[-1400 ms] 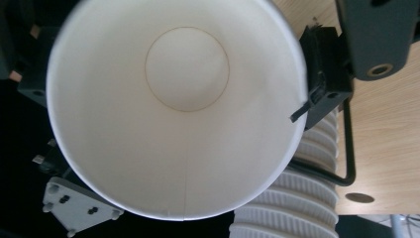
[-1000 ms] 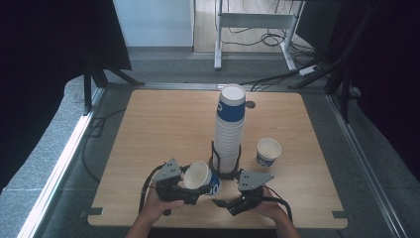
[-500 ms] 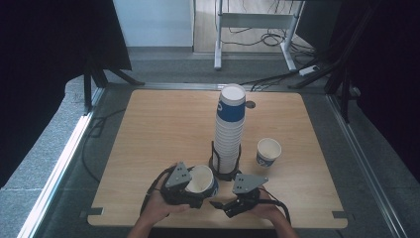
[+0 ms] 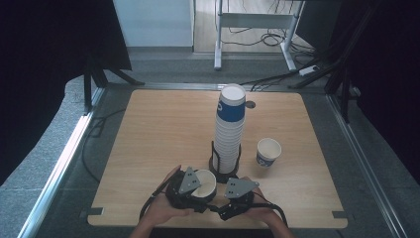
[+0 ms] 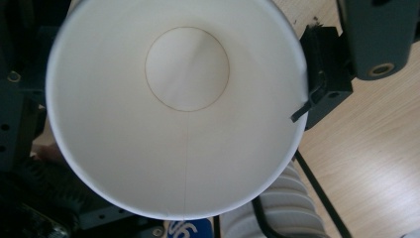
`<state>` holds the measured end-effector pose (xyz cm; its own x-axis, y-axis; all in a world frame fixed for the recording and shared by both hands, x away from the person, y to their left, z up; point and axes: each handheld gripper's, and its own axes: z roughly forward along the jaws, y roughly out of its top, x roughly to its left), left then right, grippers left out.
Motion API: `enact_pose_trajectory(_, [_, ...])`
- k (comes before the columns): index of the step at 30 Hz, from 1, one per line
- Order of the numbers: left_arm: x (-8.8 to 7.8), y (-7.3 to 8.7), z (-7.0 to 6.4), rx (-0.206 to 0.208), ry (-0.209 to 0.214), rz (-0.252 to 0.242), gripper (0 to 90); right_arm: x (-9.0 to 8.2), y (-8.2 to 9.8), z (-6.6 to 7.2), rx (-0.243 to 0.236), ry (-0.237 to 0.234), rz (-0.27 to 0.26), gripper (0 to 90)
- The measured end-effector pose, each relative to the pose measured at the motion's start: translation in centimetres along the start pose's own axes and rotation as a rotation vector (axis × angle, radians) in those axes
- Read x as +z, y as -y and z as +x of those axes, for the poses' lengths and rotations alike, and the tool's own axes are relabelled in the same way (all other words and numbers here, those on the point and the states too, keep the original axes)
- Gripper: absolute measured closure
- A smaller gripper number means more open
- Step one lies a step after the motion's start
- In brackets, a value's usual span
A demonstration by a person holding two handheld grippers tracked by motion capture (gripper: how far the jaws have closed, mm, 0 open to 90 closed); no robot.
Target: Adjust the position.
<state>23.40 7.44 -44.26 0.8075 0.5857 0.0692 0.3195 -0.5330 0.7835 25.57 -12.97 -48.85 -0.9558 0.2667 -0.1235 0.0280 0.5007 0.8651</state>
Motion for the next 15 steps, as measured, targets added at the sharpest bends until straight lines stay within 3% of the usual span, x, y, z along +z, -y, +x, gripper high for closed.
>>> enact_pose_trajectory(5, [0.2, -0.1, -0.5, 0.038, -0.012, 0.021, 15.7, 0.4, 0.1, 0.3, -0.009, 0.0, 0.012, 17.0])
enact_pose_trajectory(8, [0.5, -0.1, -1.0, 0.087, -0.023, 0.055, 15.7, 0.8, 0.2, 0.6, -0.03, 0.018, 0.018, 18.8])
enact_pose_trajectory(15, [0.8, -0.1, -1.3, 0.09, -0.013, 0.069, 15.2, 1.1, 0.4, 0.9, -0.058, 0.042, 0.02, 25.4])
